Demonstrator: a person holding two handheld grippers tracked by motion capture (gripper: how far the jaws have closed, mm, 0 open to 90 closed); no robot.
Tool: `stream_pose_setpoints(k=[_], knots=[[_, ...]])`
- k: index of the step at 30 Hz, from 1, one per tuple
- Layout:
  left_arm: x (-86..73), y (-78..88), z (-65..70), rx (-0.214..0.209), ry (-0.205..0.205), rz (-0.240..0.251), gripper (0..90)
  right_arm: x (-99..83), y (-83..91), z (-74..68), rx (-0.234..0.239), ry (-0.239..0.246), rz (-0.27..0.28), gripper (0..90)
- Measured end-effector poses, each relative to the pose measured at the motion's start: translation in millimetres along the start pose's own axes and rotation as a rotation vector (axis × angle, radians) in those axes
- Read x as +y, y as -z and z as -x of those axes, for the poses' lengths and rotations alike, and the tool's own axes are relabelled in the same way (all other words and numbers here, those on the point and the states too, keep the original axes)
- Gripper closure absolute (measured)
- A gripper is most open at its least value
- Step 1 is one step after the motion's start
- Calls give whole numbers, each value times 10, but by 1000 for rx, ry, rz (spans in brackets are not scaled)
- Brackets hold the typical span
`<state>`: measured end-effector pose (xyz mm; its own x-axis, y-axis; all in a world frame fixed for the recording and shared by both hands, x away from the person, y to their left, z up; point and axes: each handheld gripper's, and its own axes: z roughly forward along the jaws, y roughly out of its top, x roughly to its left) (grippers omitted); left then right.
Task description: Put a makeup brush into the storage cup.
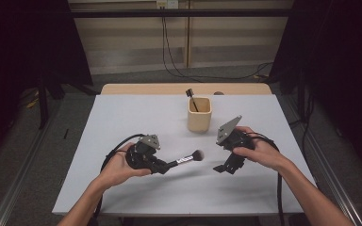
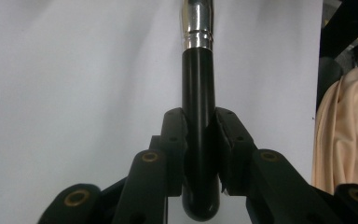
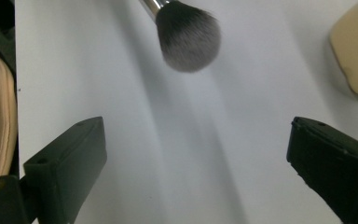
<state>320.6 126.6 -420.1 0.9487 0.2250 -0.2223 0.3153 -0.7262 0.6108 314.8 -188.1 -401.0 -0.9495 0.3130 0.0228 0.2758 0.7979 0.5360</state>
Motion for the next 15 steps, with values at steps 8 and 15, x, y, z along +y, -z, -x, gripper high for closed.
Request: stream_pose_setpoints(k=[8,15], knots=[[-56,53,-41,17,43,79,748,-113,56,13,-7,-64,66,54],[-128,92,-55,31,48,140,748,-204,55,-4,-14,-97,112,35]])
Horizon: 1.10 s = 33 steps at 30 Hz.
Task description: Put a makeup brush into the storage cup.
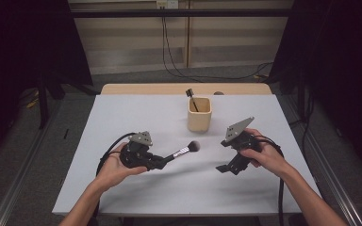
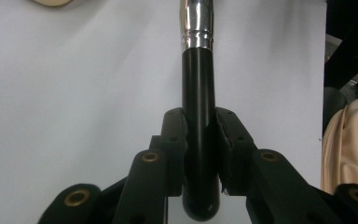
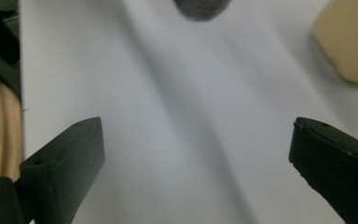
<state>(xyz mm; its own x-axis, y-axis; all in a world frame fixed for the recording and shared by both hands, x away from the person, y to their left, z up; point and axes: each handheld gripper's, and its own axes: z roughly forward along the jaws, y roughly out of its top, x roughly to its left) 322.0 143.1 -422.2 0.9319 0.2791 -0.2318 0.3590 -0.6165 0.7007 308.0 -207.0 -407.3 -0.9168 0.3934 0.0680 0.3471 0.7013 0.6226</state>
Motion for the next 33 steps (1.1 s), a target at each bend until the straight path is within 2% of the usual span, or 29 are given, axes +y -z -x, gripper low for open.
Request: stream_pose_setpoints(k=[2,3,5,7,8,13,14,15,17,18,21,22,24,25,26,27,28,29,30,33], knots=[[-11,14,-2,11,-11,13,748,-13,1,-4,-43,-8,37,40],[-19,16,1,19,-14,28,748,-18,2,-7,-50,-18,54,40],[-36,27,-5,20,-10,52,748,-30,-11,-26,-46,-26,99,26],[-56,23,-7,37,-18,56,748,-32,-19,-39,-47,-26,110,36],[-77,18,-15,39,-23,71,748,-33,-45,-63,-49,-17,132,53],[-144,17,-40,50,-9,110,748,-30,-92,-110,-62,-6,159,35],[-149,20,-41,46,-3,119,748,-27,-110,-133,-77,-4,206,35],[-151,23,-43,46,-4,123,748,-27,-110,-133,-77,-4,206,35],[-158,23,-41,43,-1,143,748,-18,-109,-149,-77,-39,224,39],[-159,23,-37,45,0,151,748,-18,-109,-149,-77,-39,224,39],[-163,24,-31,52,-5,182,748,-31,-112,-162,-81,-39,285,43],[-164,25,-31,49,-4,195,748,-31,-112,-162,-81,-39,285,43],[-163,26,-29,61,-12,220,749,-39,-118,-176,-83,-42,335,58],[-163,25,-28,63,-18,229,749,-39,-118,-176,-83,-42,335,58],[-163,24,-28,72,-28,242,748,-40,-117,-176,-70,-58,342,54],[-162,22,-27,66,-34,270,748,-50,-121,-170,-26,-83,373,40],[-162,22,-27,66,-34,270,748,-54,-126,-163,-10,-96,384,40],[-159,23,-23,70,-36,276,748,-54,-126,-163,-10,-96,384,40],[-157,23,-22,69,-38,285,748,-59,-136,-164,15,-108,406,34],[-150,28,-16,76,-45,305,748,-57,-151,-170,18,-113,425,25]])
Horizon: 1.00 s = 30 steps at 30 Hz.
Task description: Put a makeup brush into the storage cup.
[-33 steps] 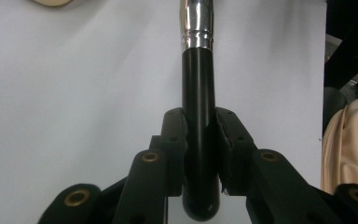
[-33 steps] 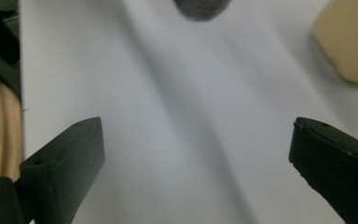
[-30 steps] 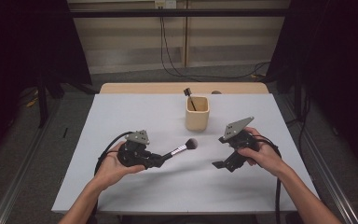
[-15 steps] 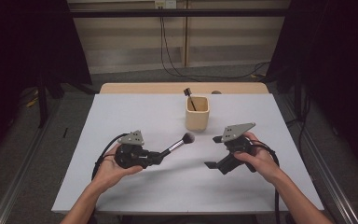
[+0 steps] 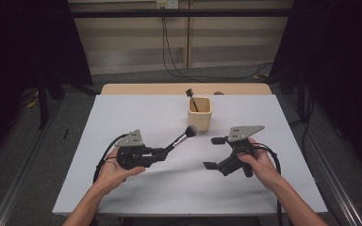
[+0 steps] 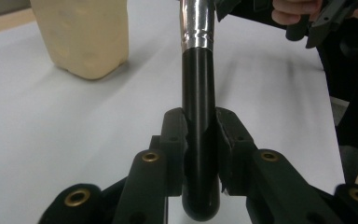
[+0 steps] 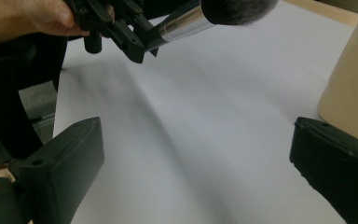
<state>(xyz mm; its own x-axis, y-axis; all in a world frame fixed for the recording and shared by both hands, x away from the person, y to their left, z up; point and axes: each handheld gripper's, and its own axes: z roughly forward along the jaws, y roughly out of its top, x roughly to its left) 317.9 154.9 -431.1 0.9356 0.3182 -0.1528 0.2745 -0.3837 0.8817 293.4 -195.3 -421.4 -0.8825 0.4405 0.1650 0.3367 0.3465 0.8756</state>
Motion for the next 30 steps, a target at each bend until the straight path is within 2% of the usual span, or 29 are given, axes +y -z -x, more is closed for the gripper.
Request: stream_pose_setpoints(k=[2,4,5,7,8,11,13,16,17,20,22,24,27,30], knots=[[8,0,-1,-10,13,31,748,-1,-14,-10,5,-5,30,28],[30,-2,3,-10,11,54,748,27,-21,-23,30,-10,55,24],[49,-14,13,-10,12,77,748,69,-21,-49,48,-8,89,20],[55,-16,20,-11,12,86,748,86,-23,-58,52,-11,101,20],[67,-10,39,-12,4,97,748,103,-30,-74,81,-19,118,15],[78,1,55,-15,11,115,748,97,-49,-82,81,-15,130,17],[104,17,77,-10,-1,125,748,98,-54,-80,93,-20,131,17],[128,6,99,-4,-6,139,748,119,-53,-84,106,0,155,12],[132,-4,100,-6,-4,142,748,136,-48,-83,99,4,186,6],[152,-34,120,-7,-8,145,748,147,-53,-85,103,-6,206,4],[169,-46,131,-10,-10,154,748,154,-66,-94,103,-11,204,4],[188,-70,137,10,-10,162,748,164,-76,-96,95,-4,200,18],[188,-96,140,11,0,172,748,186,-76,-85,85,-4,211,22],[211,-132,180,10,-19,173,748,251,-67,-74,74,-1,224,27]])
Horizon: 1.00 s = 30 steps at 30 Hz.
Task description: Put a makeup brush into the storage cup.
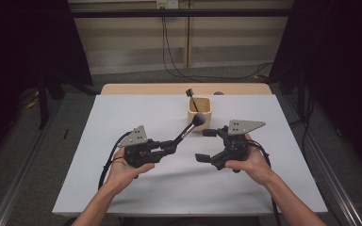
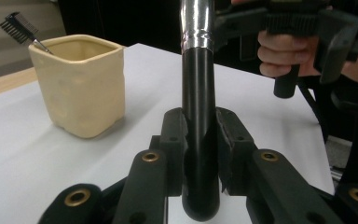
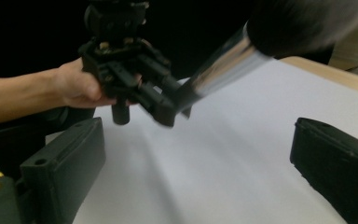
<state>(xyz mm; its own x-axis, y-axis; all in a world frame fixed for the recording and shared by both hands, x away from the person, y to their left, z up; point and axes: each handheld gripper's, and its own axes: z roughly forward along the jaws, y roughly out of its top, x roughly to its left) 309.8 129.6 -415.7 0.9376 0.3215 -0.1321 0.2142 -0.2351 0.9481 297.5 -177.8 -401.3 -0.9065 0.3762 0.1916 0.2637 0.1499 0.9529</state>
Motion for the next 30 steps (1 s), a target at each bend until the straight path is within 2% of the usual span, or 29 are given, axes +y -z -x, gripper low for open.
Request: stream_pose_setpoints(k=[2,7,10,15,19,20,21,22,26,30], knots=[[20,-9,14,-11,0,5,748,36,-8,11,4,1,17,35],[52,-28,15,-6,-6,20,748,51,-40,7,3,-5,19,28],[59,-27,29,-5,-10,33,748,79,-83,9,13,-25,19,81],[49,-14,42,-16,-1,46,748,121,-153,29,28,-38,56,165],[23,-50,73,-22,-11,35,747,129,-168,28,43,-44,71,287],[19,-61,76,-27,-11,32,748,128,-162,32,49,-51,77,351],[16,-75,76,-30,-16,26,748,128,-162,32,49,-51,77,351],[10,-87,82,-24,-22,25,747,129,-157,36,57,-54,83,410],[5,-94,83,-36,-23,24,747,120,-134,65,51,-64,97,510],[-10,-112,86,-40,-31,12,747,110,-137,84,56,-76,98,574]])
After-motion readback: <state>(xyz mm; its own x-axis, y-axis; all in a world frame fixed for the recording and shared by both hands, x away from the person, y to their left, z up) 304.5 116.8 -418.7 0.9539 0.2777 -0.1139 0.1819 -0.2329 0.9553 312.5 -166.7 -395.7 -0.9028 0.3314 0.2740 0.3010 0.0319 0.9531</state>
